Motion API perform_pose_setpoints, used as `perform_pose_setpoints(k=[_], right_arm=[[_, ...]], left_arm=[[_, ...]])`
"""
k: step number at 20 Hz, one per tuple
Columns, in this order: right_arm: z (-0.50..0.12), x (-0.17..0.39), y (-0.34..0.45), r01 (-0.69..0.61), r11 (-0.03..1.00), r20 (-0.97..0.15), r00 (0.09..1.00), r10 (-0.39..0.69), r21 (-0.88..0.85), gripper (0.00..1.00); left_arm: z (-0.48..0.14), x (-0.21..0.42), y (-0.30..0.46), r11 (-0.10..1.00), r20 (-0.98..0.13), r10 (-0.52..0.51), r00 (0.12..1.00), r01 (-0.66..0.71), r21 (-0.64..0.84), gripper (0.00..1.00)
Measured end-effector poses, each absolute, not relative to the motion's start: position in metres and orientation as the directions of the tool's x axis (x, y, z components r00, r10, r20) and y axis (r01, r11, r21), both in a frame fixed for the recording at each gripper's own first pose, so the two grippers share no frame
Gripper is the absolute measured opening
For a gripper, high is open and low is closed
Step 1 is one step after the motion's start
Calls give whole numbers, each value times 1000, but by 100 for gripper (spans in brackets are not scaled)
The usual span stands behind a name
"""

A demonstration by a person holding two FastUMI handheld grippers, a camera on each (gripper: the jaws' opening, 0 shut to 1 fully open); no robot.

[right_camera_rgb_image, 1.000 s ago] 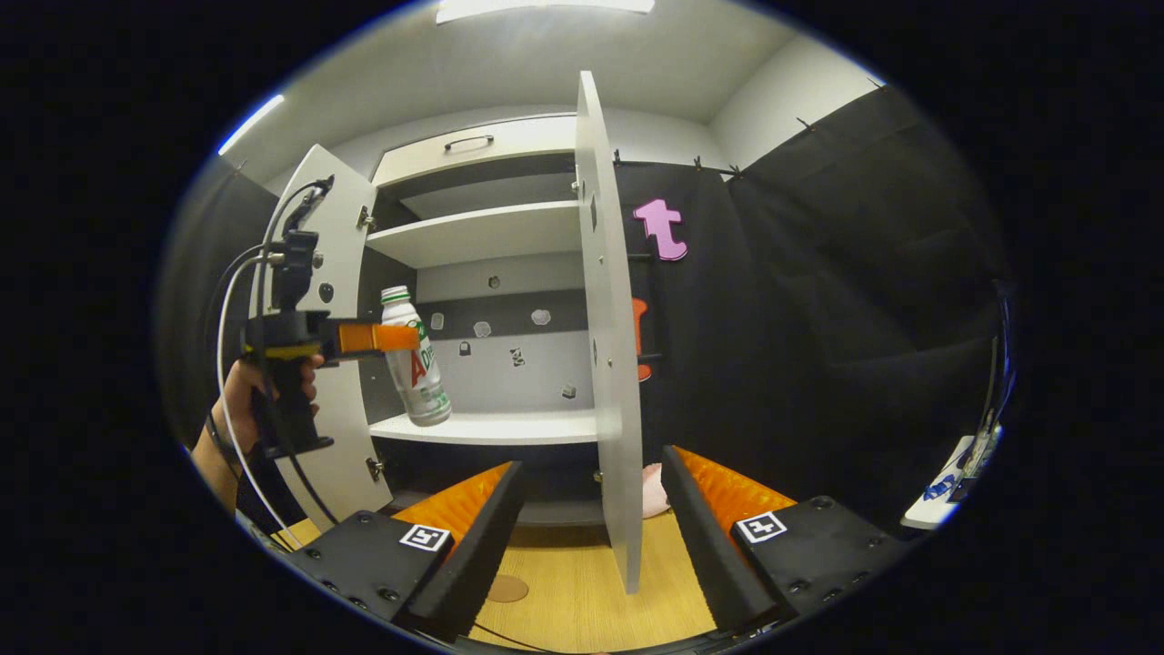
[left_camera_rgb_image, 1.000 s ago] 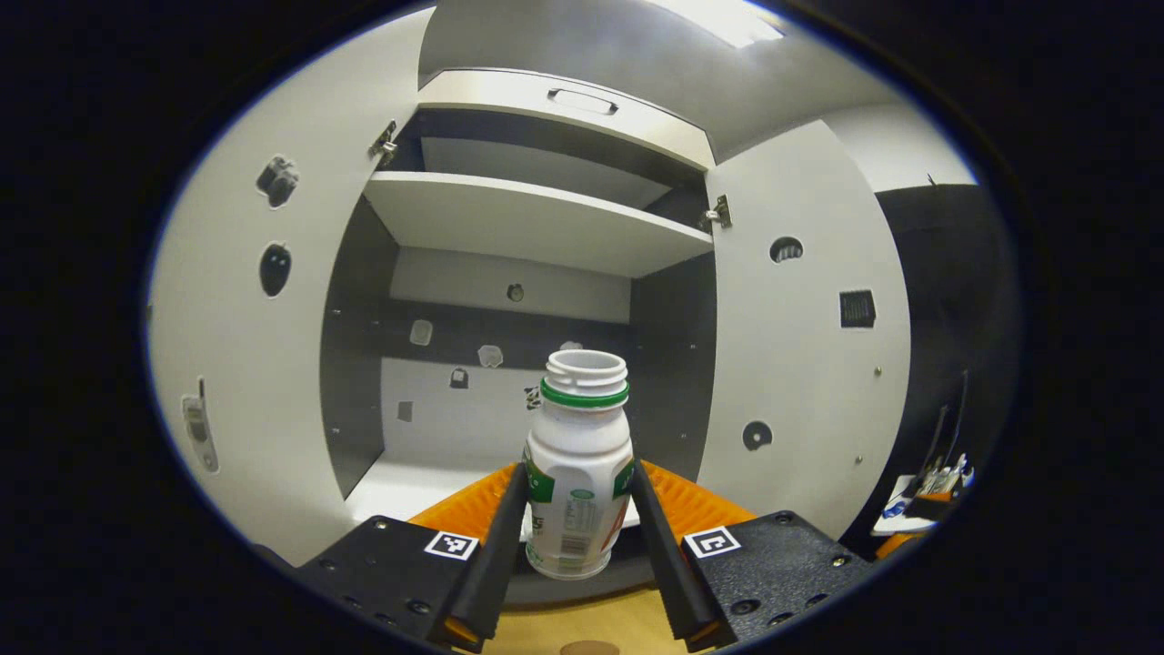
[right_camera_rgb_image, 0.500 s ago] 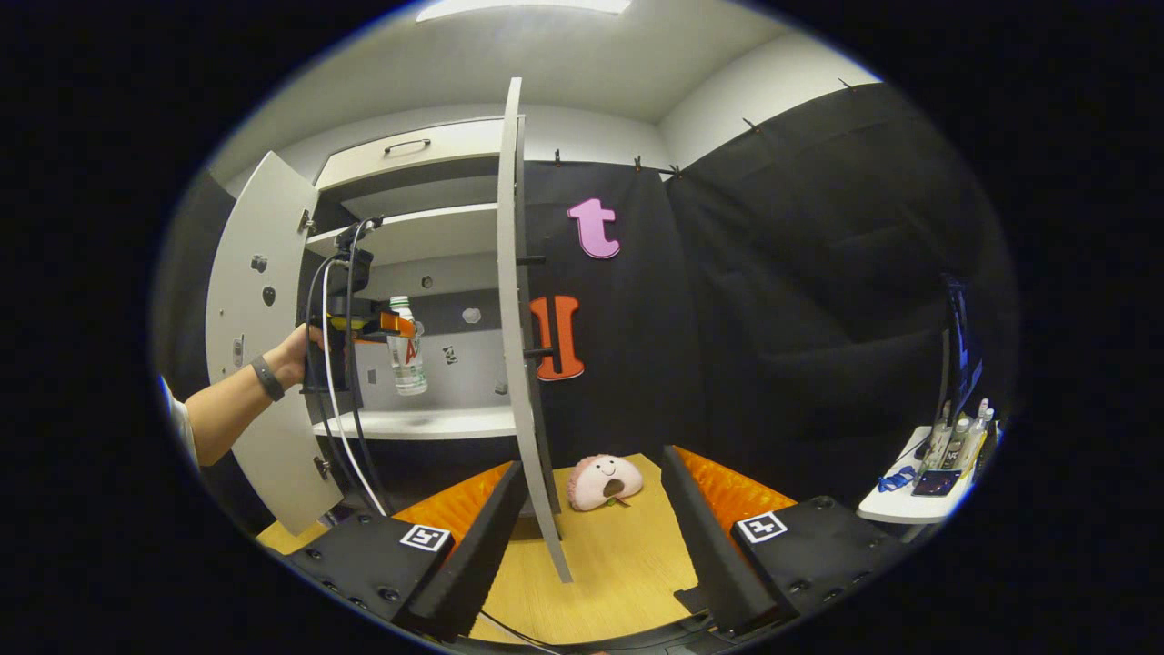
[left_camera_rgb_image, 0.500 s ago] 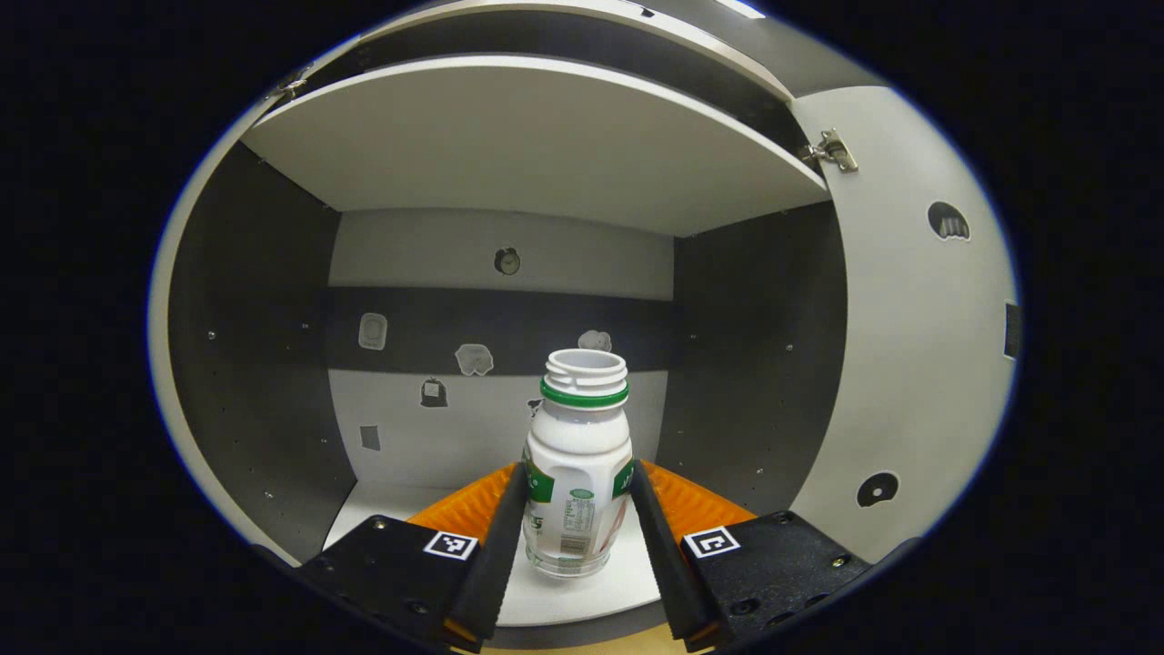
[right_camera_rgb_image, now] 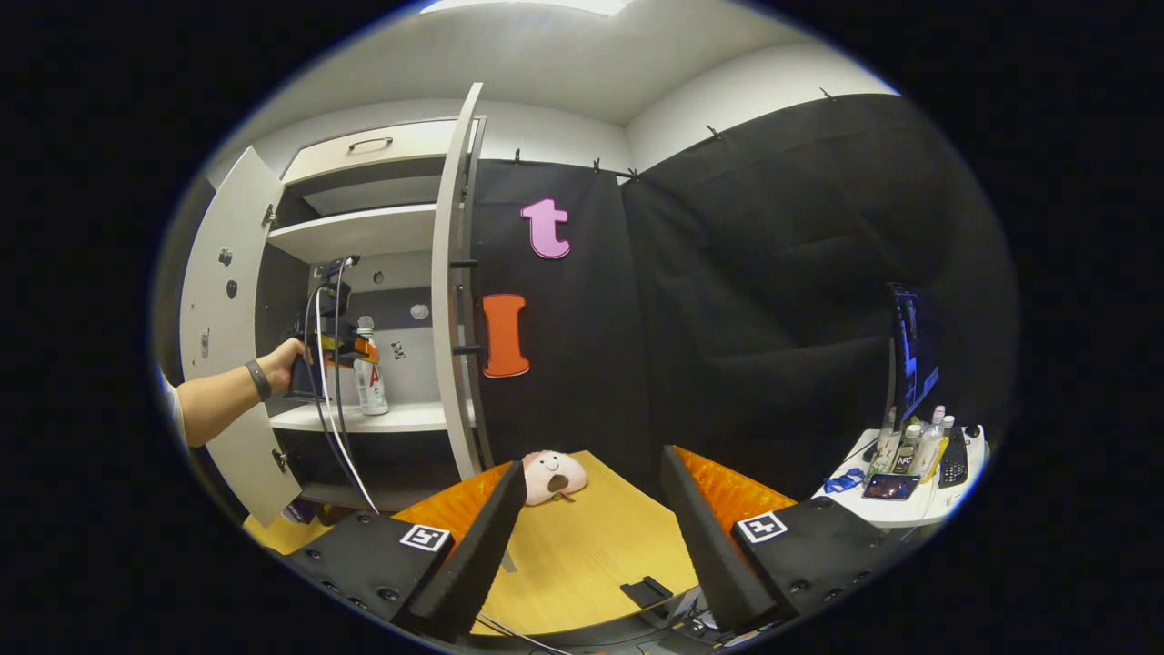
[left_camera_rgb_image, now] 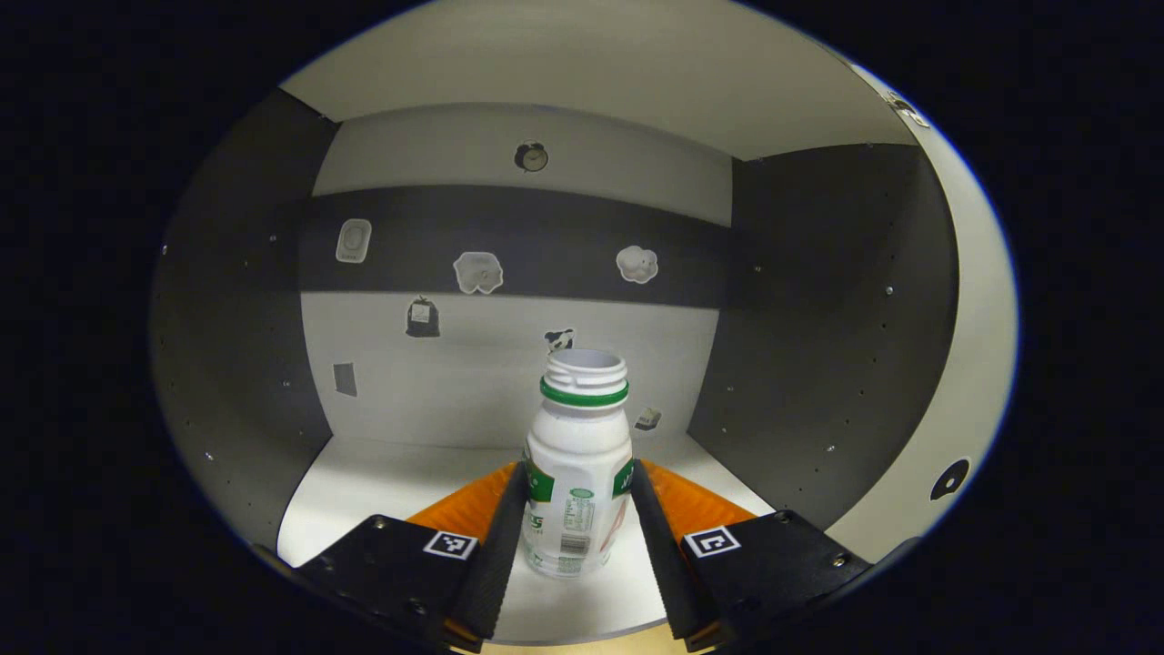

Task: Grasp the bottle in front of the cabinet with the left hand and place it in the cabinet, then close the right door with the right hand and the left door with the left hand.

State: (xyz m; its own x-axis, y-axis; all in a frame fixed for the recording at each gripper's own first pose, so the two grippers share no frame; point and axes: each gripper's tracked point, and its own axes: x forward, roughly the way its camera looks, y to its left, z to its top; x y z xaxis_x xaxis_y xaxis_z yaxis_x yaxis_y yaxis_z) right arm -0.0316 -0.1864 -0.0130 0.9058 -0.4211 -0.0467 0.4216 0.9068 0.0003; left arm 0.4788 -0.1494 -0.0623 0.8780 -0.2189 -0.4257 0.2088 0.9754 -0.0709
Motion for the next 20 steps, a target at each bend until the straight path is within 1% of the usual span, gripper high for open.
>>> perform_pose_setpoints(k=[3, 5, 6, 7, 8, 9, 10, 11, 12, 13, 14, 15, 16, 17, 18, 19, 20], right_arm=[[-16, -34, -189, 432, 902, -54, 900, -432, -1, 98], [-16, -33, -188, 433, 901, -53, 900, -433, -3, 98], [-16, -30, -189, 433, 901, -52, 900, -432, -2, 89], [-15, -30, -189, 432, 902, -51, 901, -431, 0, 89], [-12, -31, -189, 433, 901, -49, 900, -433, 0, 98], [-11, -32, -189, 435, 900, -45, 900, -435, 1, 98], [-9, -33, -189, 437, 900, -43, 899, -436, 2, 98], [-10, -32, -189, 438, 899, -43, 898, -438, 2, 89], [-11, -33, -189, 438, 899, -45, 898, -438, 2, 89], [-12, -32, -189, 438, 899, -48, 898, -437, 1, 98], [-13, -33, -188, 436, 900, -51, 899, -435, 1, 98], [-13, -32, -186, 432, 902, -52, 901, -431, 1, 98], [-13, -31, -184, 427, 904, -51, 903, -426, 1, 98], [-13, -29, -181, 420, 908, -51, 906, -419, 1, 98], [-13, -29, -177, 412, 911, -52, 910, -412, 1, 98], [-14, -28, -174, 404, 915, -56, 913, -403, 2, 98], [-16, -27, -171, 394, 919, -61, 917, -393, 4, 98]], left_arm=[[-62, 480, -145, 979, -420, -202, 885, 195, -59, 70], [-60, 482, -145, 978, -405, -208, 890, 198, -69, 74], [-58, 481, -145, 976, -395, -218, 893, 204, -77, 75], [-55, 480, -145, 975, -384, -224, 896, 208, -82, 84], [-52, 480, -146, 973, -375, -230, 898, 214, -83, 91], [-47, 478, -146, 972, -365, -237, 901, 222, -82, 96], [-41, 475, -148, 969, -350, -249, 903, 235, -83, 96], [-32, 472, -149, 967, -328, -257, 909, 244, -80, 96], [-21, 469, -149, 966, -301, -259, 918, 248, -74, 96], [-9, 464, -148, 966, -271, -260, 927, 252, -64, 96], [4, 460, -147, 967, -241, -255, 936, 250, -51, 96], [16, 453, -145, 968, -215, -252, 944, 250, -39, 99], [29, 444, -145, 969, -194, -247, 949, 248, -24, 96], [40, 434, -144, 969, -175, -246, 953, 247, -15, 96], [50, 422, -146, 965, -152, -260, 954, 260, -22, 96], [61, 410, -149, 962, -127, -274, 953, 272, -33, 93], [70, 398, -147, 960, -104, -280, 954, 277, -43, 95]])
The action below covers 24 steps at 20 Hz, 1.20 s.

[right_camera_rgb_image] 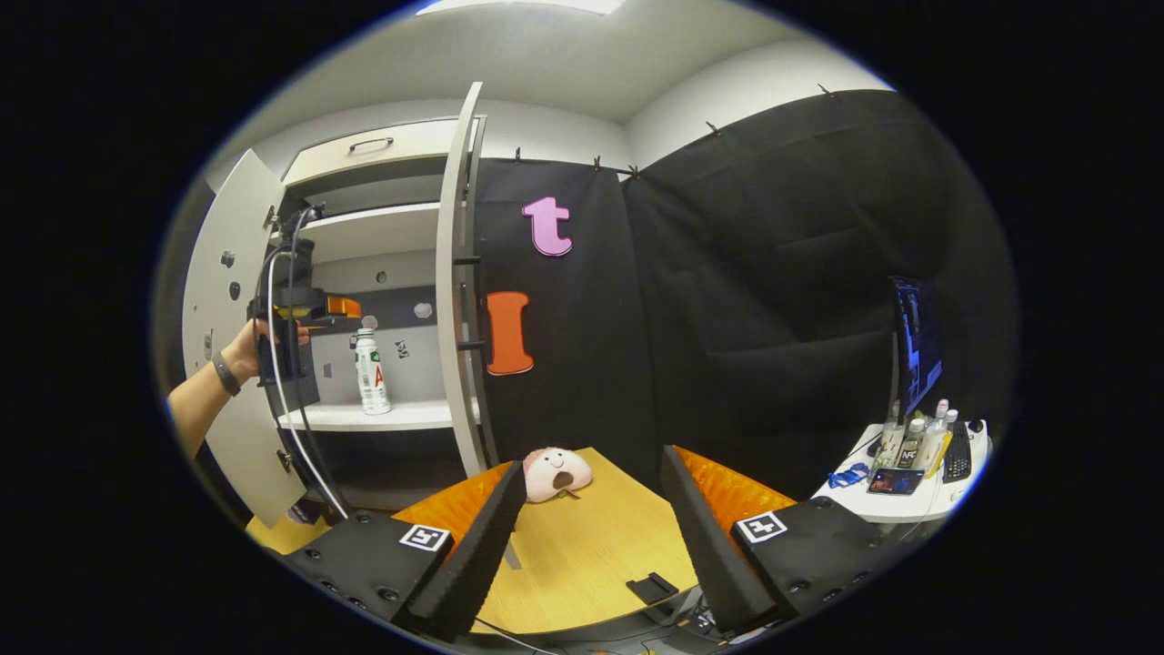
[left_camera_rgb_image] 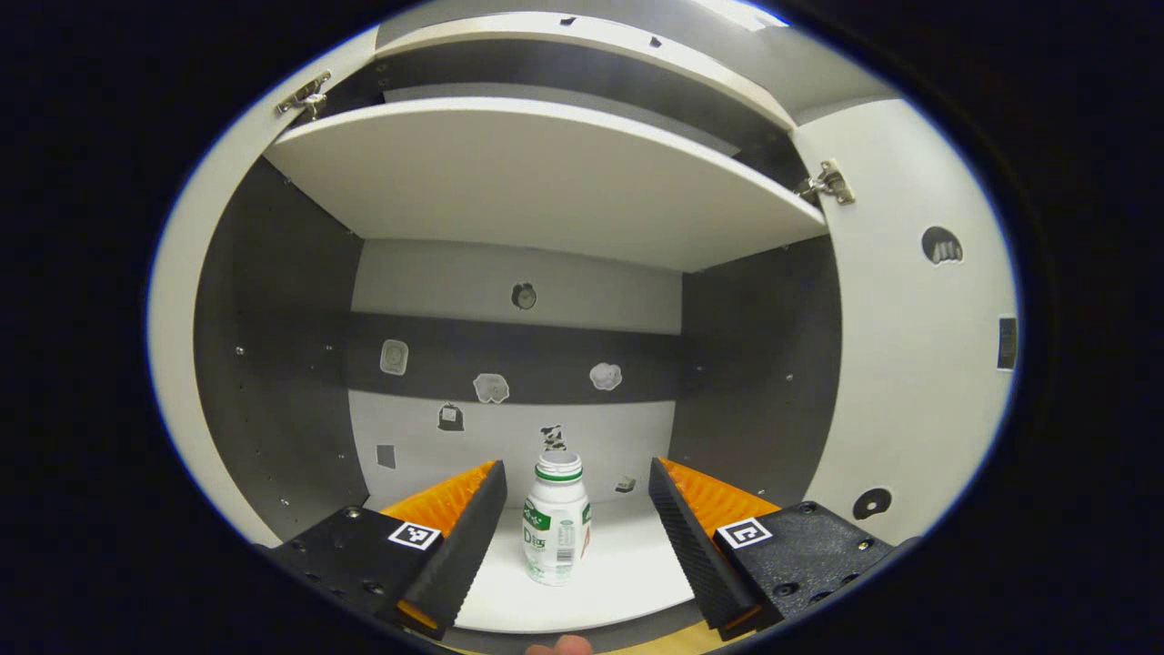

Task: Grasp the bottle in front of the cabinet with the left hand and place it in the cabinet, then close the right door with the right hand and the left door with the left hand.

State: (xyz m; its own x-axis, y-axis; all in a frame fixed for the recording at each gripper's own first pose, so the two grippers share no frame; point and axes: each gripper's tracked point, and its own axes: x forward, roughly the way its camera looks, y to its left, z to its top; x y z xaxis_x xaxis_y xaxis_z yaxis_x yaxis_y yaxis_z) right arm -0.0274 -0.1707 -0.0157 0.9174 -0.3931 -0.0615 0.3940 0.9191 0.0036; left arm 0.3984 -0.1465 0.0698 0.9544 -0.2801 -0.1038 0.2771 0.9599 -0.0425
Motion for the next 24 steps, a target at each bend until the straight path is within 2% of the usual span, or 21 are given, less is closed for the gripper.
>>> perform_pose_setpoints(k=[3, 7, 8, 9, 17, 18, 20, 21, 22, 23, 24], right_arm=[[-18, -25, -159, 363, 932, -70, 930, -362, 6, 98], [-21, -19, -142, 311, 950, -76, 948, -309, 17, 98], [-21, -17, -136, 295, 955, -78, 953, -293, 22, 98], [-21, -16, -131, 280, 960, -79, 957, -278, 24, 98], [-15, -4, -94, 186, 982, -55, 981, -185, 16, 98], [-16, -5, -91, 179, 984, -58, 982, -178, 17, 89], [-18, -5, -87, 172, 985, -68, 983, -171, 18, 89], [-20, -6, -85, 171, 985, -71, 983, -170, 19, 98], [-21, -6, -83, 170, 985, -74, 983, -168, 21, 98], [-23, -5, -82, 171, 985, -80, 982, -169, 23, 89], [-24, -5, -81, 171, 985, -86, 982, -169, 23, 89]], left_arm=[[91, 359, -141, 954, -56, -297, 953, 294, -50, 93], [113, 296, -134, 942, 10, -333, 943, 333, -43, 95], [111, 281, -130, 943, 20, -330, 944, 331, -32, 93], [108, 268, -129, 944, 26, -330, 944, 330, -24, 95], [13, 153, -107, 940, -28, -318, 948, 312, -137, 95], [0, 140, -105, 937, -43, -318, 947, 307, -167, 95], [-22, 116, -98, 934, -63, -310, 949, 292, -206, 96], [-30, 106, -92, 938, -70, -296, 953, 276, -209, 96], [-39, 98, -84, 947, -79, -273, 959, 253, -198, 96], [-46, 90, -74, 958, -88, -245, 965, 227, -177, 96], [-54, 81, -62, 970, -100, -209, 973, 193, -149, 96]])
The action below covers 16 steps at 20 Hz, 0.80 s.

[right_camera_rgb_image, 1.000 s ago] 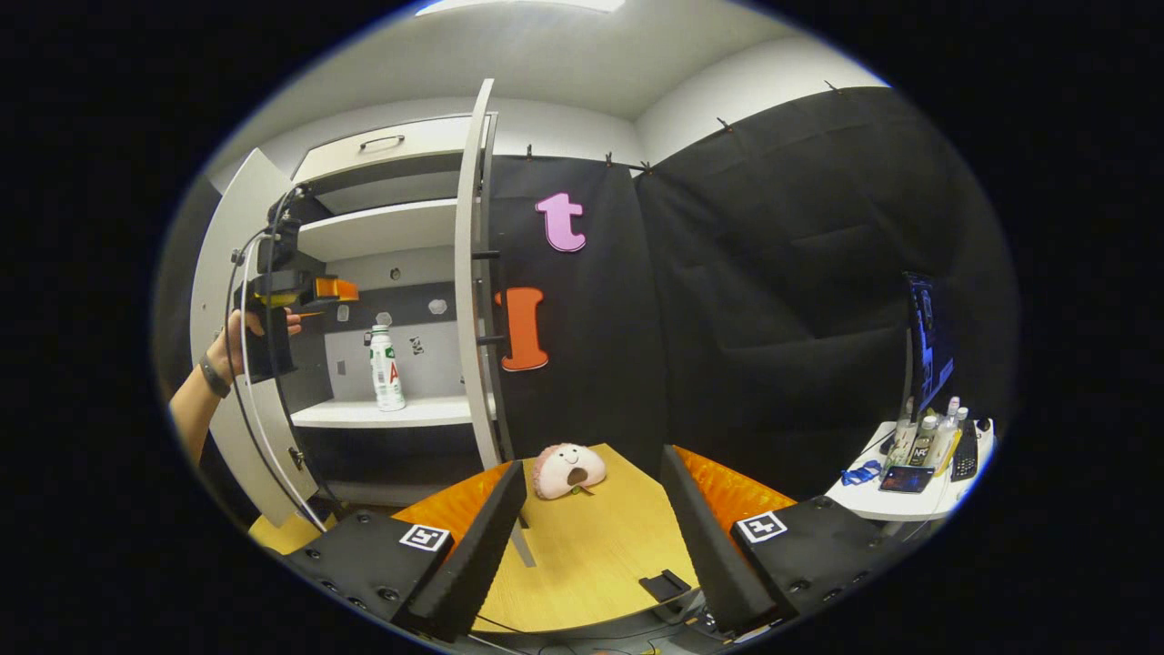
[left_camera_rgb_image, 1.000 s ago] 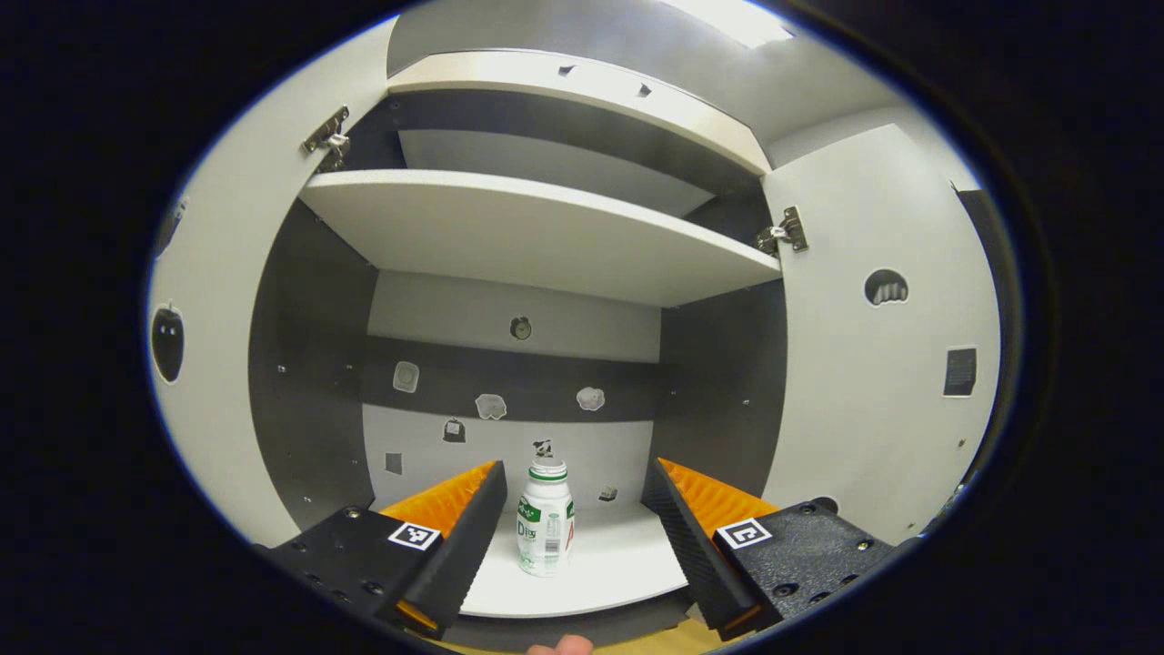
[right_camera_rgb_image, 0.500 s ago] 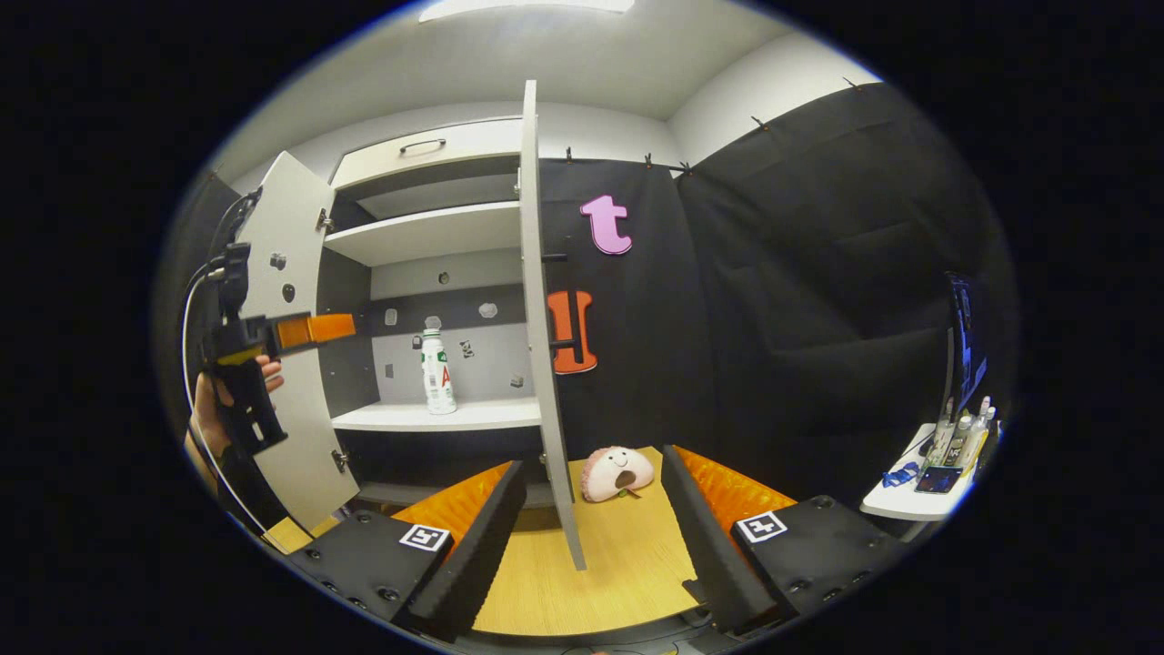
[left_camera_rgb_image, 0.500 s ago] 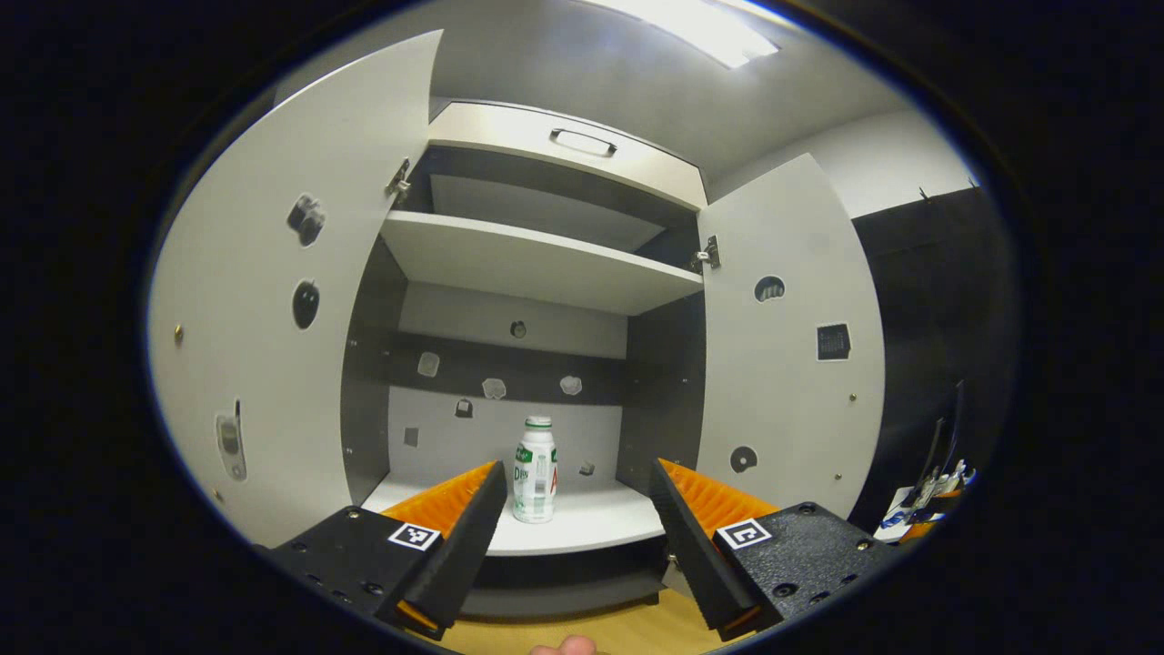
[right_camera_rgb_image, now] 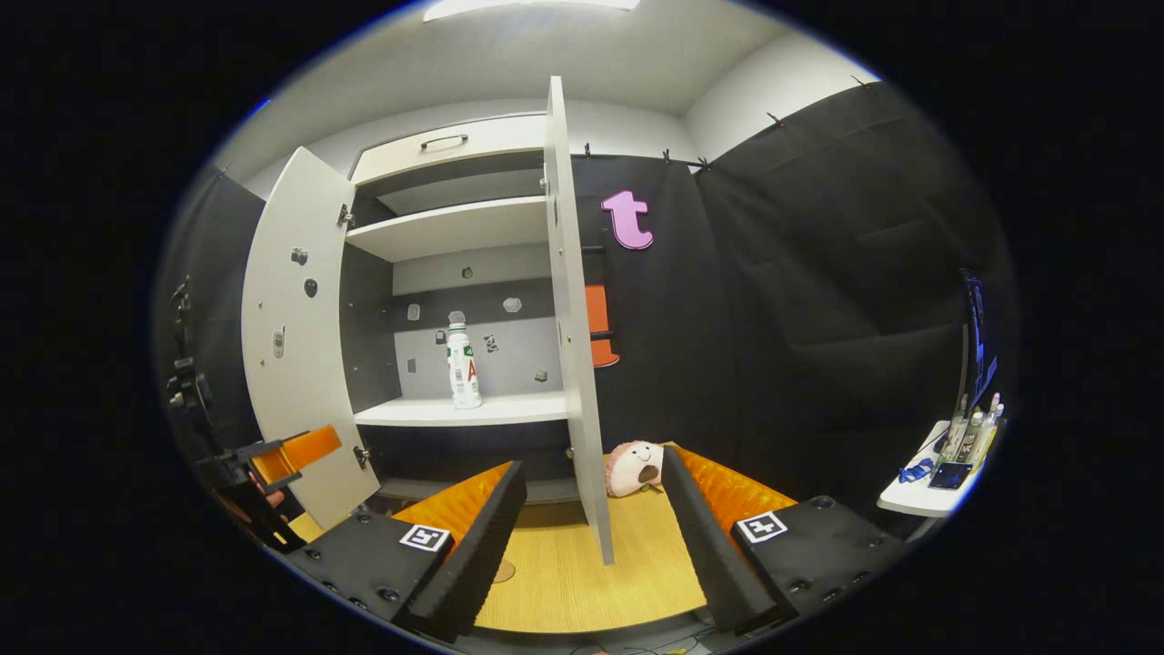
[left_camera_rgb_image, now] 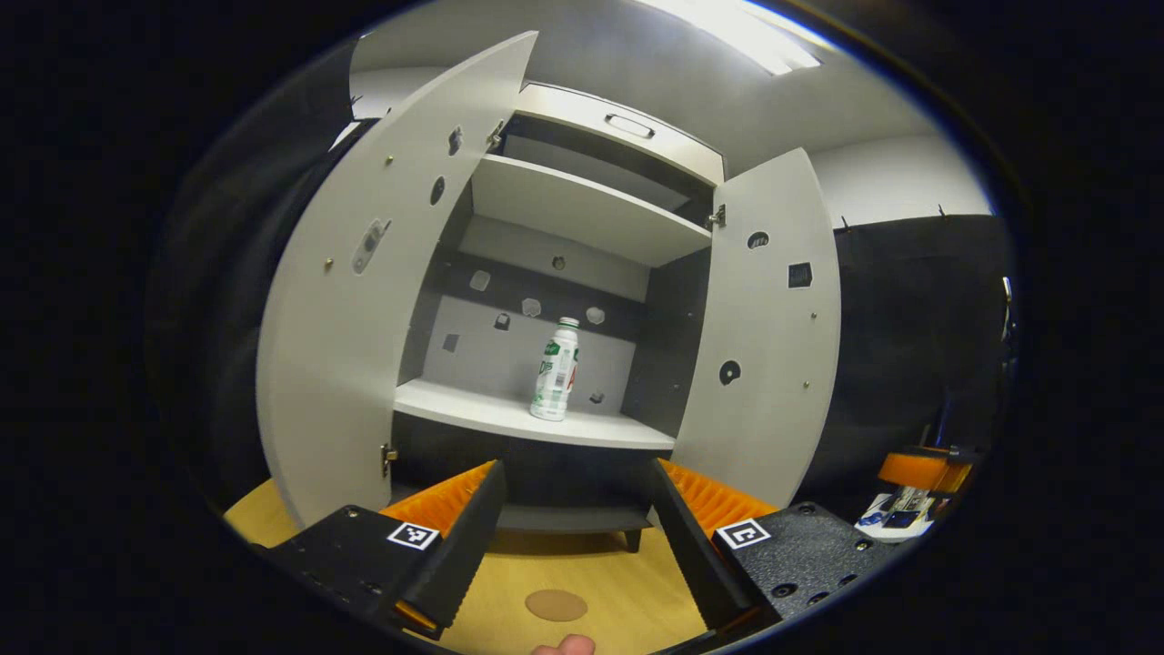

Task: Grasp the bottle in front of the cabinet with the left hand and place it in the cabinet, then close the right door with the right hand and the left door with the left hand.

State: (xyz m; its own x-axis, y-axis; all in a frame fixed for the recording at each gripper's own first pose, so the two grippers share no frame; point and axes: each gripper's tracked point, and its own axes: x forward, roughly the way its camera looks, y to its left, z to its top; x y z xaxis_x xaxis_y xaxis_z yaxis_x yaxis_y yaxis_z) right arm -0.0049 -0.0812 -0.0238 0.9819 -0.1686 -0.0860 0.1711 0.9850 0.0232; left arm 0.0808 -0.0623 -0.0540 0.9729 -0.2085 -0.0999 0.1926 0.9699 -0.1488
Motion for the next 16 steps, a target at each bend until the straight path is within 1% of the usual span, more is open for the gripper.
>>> perform_pose_setpoints(k=[1, 2, 5, 8, 10, 12, 13, 14, 16], right_arm=[[-23, -4, -82, 172, 985, -88, 982, -170, 22, 89], [-16, -3, -86, 179, 984, -79, 981, -177, 19, 98], [25, 5, -110, 224, 975, -18, 974, -224, -7, 98], [78, 25, -139, 284, 959, 50, 958, -283, -19, 98], [105, 39, -164, 319, 948, 75, 945, -318, -6, 98], [121, 55, -186, 328, 945, 82, 942, -327, 0, 98], [127, 66, -197, 329, 944, 78, 941, -328, -3, 100], [131, 79, -207, 326, 945, 70, 943, -325, -7, 98], [134, 101, -216, 292, 956, 55, 955, -292, -3, 98]], left_arm=[[-59, 73, -53, 980, -105, -176, 979, 163, -118, 96], [-63, 67, -44, 987, -109, -148, 983, 139, -85, 96], [-71, 50, -29, 994, -122, -108, 987, 105, -34, 96], [-70, 42, -31, 991, -136, -115, 984, 104, -85, 96], [-67, 40, -29, 991, -149, -97, 984, 83, -100, 96], [-60, 37, -31, 993, -152, -79, 985, 63, -104, 96], [-55, 37, -33, 993, -147, -69, 987, 53, -107, 96], [-48, 37, -34, 993, -136, -55, 989, 40, -109, 96], [-37, 38, -37, 995, -114, -16, 993, 4, -104, 96]])
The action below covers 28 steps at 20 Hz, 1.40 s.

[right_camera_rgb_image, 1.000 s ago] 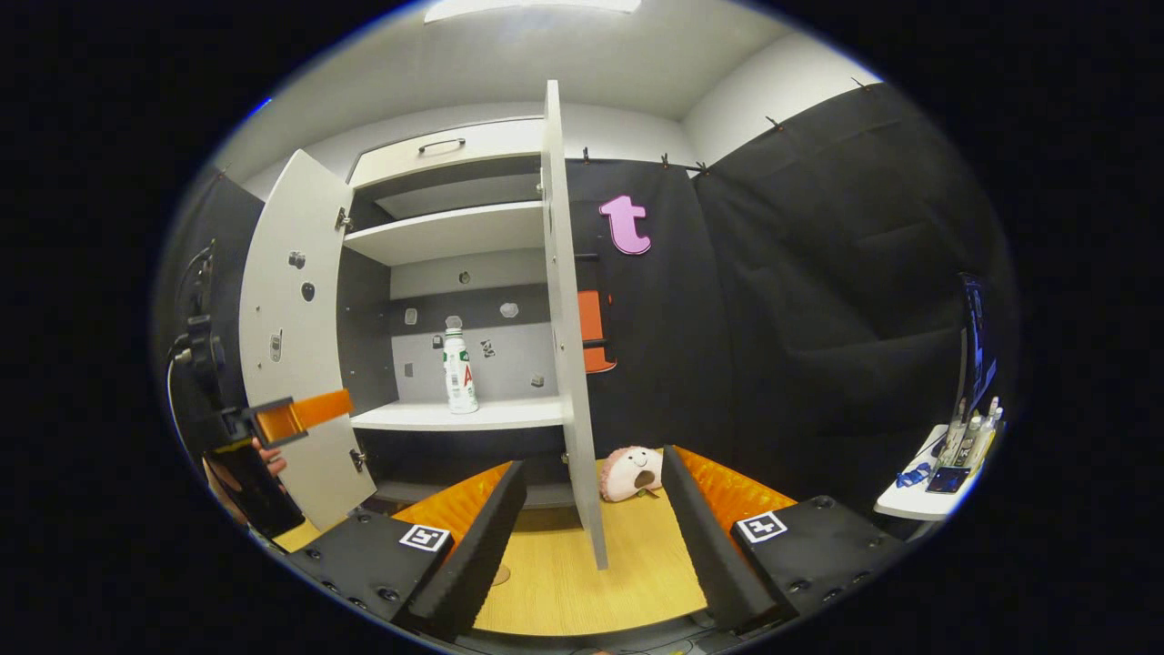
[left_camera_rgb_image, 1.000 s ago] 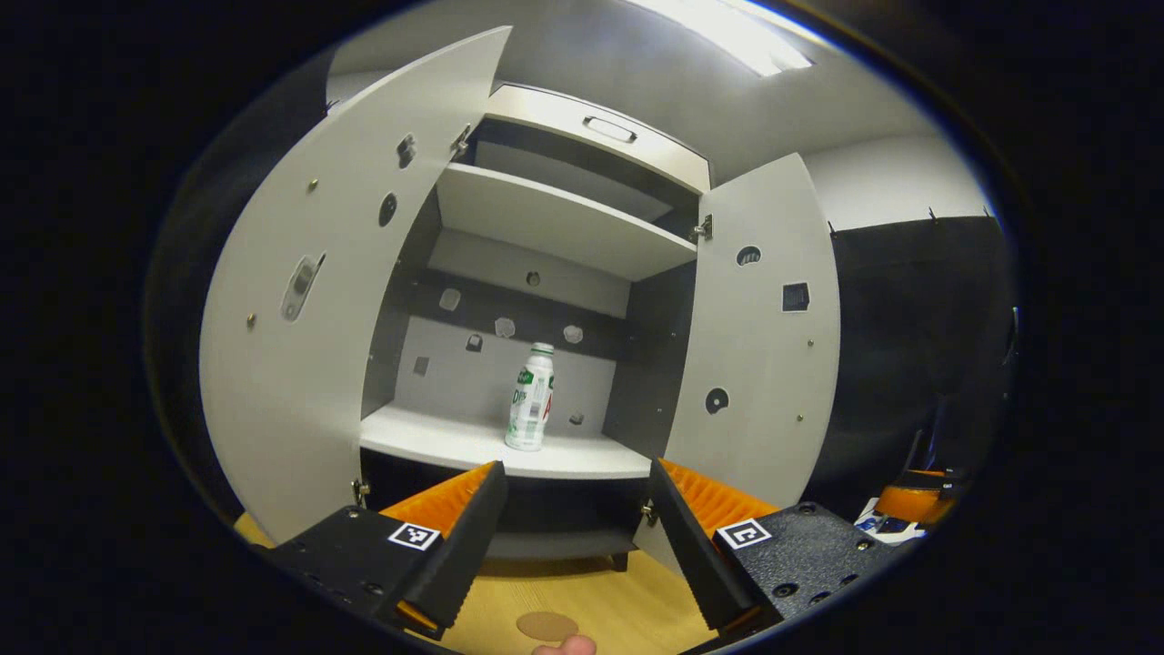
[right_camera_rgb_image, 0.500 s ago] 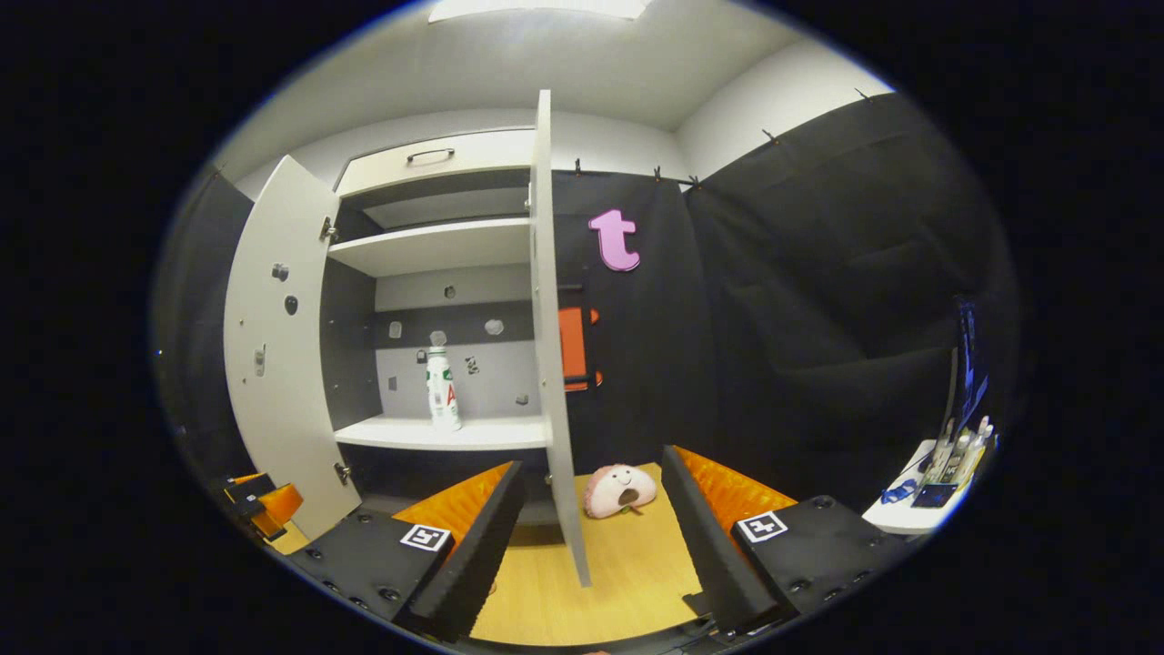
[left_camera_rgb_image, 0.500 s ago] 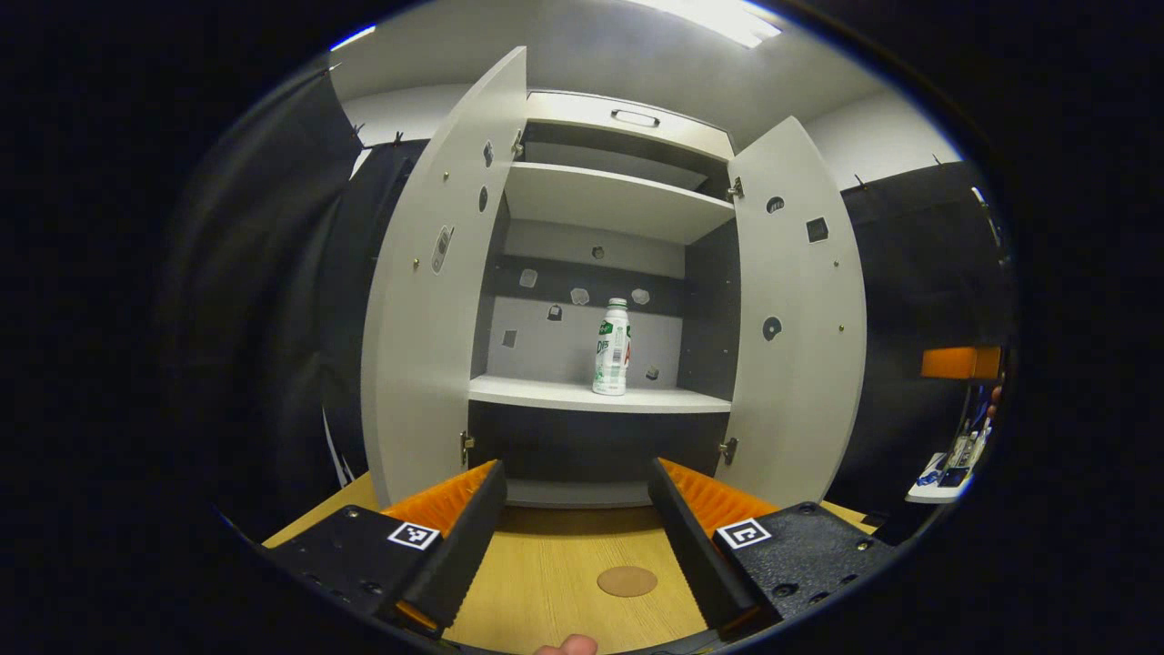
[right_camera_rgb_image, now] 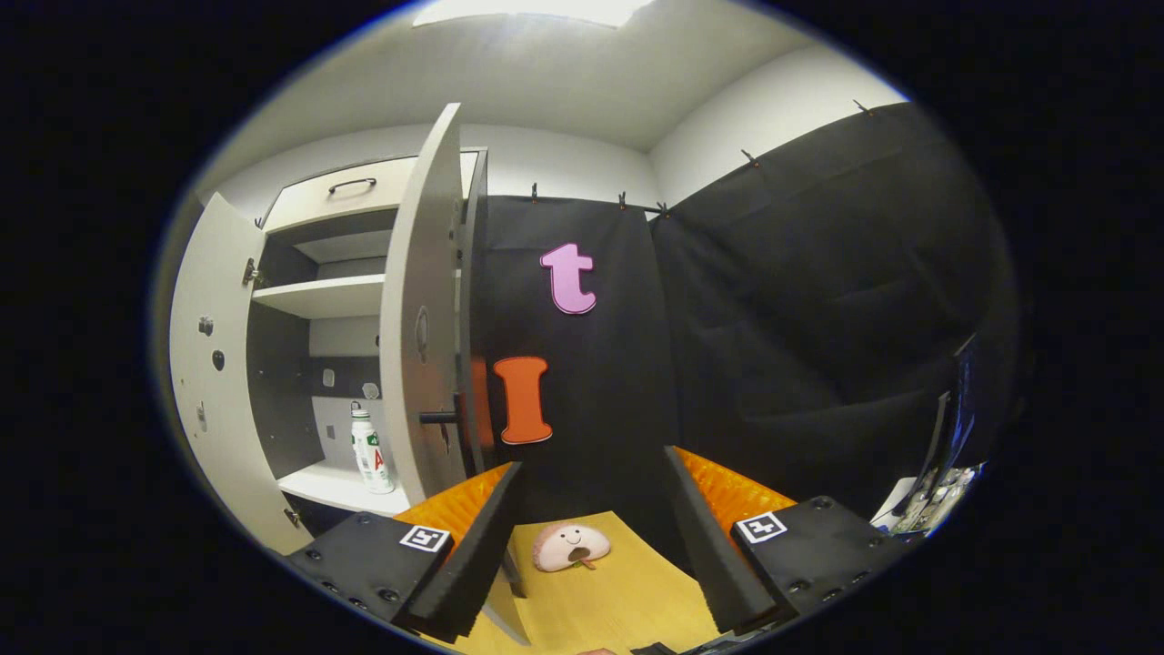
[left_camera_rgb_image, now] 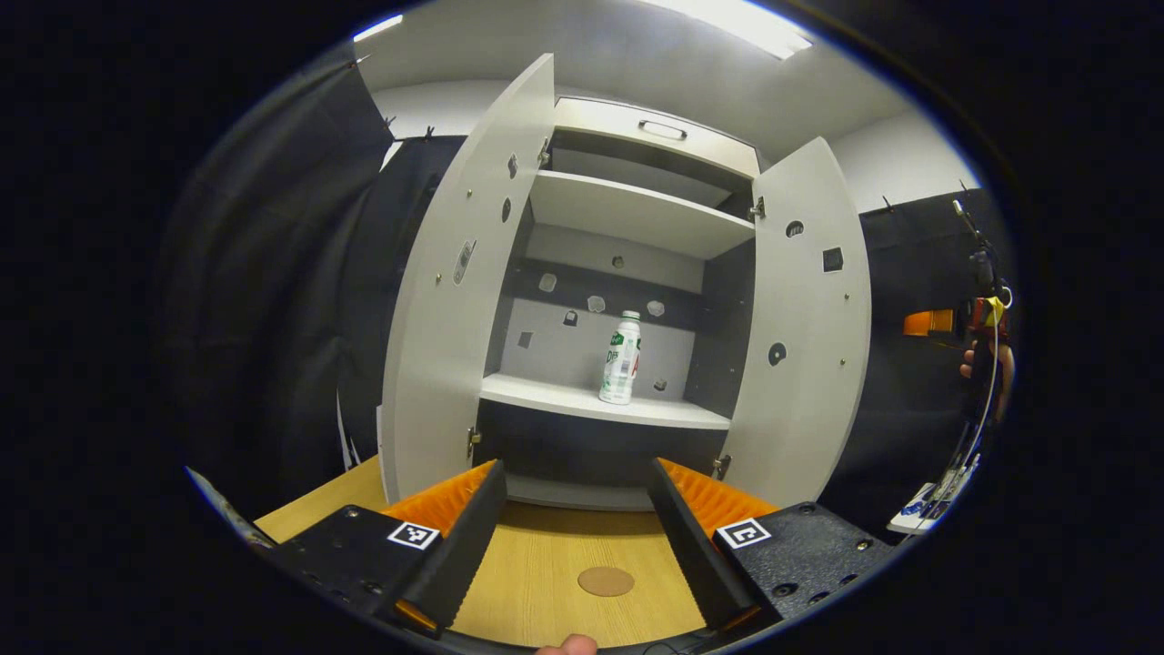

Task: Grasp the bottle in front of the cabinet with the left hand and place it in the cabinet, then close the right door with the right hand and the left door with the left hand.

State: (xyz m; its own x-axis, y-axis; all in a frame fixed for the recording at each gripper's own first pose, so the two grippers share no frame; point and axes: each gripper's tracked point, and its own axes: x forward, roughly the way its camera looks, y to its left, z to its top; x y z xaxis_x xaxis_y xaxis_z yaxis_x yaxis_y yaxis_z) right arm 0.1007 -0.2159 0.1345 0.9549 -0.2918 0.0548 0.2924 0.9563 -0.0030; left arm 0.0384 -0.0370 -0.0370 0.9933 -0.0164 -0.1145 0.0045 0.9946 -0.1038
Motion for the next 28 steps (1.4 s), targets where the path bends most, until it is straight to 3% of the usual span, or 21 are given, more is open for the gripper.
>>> perform_pose_setpoints(k=[9, 12, 13, 16, 17, 24, 25, 27, 28], right_arm=[[126, 164, -219, 162, 987, 36, 986, -162, -1, 98], [120, 168, -201, 100, 995, 36, 994, -100, 5, 98], [121, 165, -202, 108, 994, 44, 993, -108, -5, 89], [124, 163, -194, 129, 991, 68, 990, -127, -38, 87], [124, 163, -191, 131, 990, 72, 989, -127, -43, 95], [119, 161, -136, 71, 997, 55, 996, -70, -30, 94], [117, 161, -127, 62, 998, 55, 997, -60, -28, 89], [115, 164, -109, 37, 999, 53, 998, -35, -25, 94], [114, 166, -100, 20, 999, 51, 999, -18, -26, 84]], left_arm=[[-32, 41, -63, 986, -135, 98, 986, -115, -124, 96], [-35, 48, -74, 988, -137, 80, 987, -97, -124, 96], [-35, 52, -74, 988, -136, 80, 987, -97, -123, 96], [-37, 60, -75, 989, -132, 54, 990, -71, -131, 96], [-37, 65, -74, 990, -132, 41, 990, -58, -128, 96], [-37, 92, -62, 989, -114, -9, 993, -7, -145, 96], [-37, 94, -58, 989, -114, -9, 993, -7, -147, 96], [-38, 98, -50, 989, -117, -9, 993, -8, -145, 96], [-39, 98, -46, 990, -116, -5, 993, -11, -141, 96]])
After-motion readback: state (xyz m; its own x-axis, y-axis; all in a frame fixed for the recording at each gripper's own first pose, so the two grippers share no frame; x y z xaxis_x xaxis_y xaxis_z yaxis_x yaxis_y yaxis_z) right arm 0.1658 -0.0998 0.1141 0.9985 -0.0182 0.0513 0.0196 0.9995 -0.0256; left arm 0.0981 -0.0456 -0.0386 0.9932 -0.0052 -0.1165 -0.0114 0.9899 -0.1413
